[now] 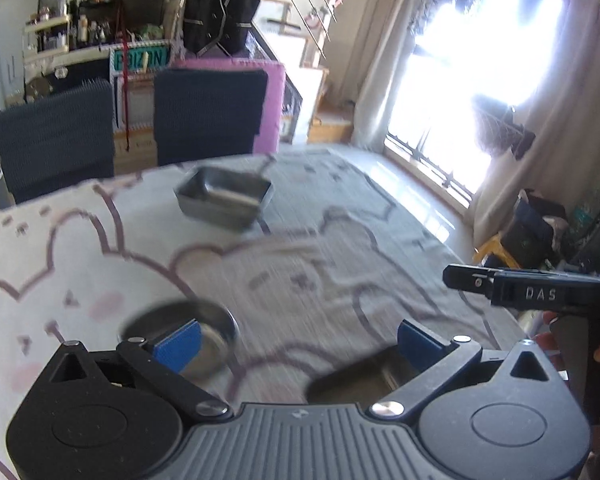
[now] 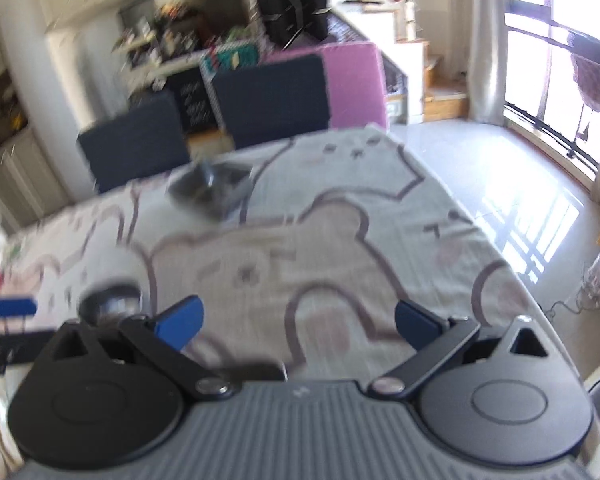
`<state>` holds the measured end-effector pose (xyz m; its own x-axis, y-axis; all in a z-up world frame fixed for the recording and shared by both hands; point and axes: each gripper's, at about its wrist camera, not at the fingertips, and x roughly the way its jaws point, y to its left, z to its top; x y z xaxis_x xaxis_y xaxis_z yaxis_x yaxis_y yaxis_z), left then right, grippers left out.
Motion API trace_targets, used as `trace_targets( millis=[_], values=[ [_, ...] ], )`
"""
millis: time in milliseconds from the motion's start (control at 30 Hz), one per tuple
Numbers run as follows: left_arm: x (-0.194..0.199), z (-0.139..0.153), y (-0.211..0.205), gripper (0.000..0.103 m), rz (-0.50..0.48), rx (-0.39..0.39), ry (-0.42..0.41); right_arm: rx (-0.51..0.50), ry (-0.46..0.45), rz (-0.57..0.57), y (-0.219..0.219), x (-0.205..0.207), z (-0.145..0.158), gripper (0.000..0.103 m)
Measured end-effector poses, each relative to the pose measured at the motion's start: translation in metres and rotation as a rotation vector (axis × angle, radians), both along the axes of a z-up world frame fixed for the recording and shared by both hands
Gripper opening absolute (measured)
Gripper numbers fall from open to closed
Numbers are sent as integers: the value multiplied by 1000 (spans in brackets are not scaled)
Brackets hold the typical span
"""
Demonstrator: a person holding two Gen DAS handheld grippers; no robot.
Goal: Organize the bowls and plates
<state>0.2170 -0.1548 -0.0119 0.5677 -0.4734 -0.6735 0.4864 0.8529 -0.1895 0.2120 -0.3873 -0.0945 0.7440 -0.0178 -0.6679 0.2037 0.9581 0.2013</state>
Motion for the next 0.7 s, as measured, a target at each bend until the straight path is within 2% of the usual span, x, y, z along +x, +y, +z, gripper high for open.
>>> trace_targets(
  millis=[267,433,500,700],
  values=[
    [76,31,13,103,40,84,-106,149,-107,-139,7,62,17,103],
    [125,33,6,103,2,191,-151,346,-90,-263,19,106,3,103],
    [143,32,4,103,-15,227,-176,394,-81,-299,27,126,-4,103],
    [199,19,0,103,-33,304,-211,408,-35,-386,47,181,-26,103]
  ],
)
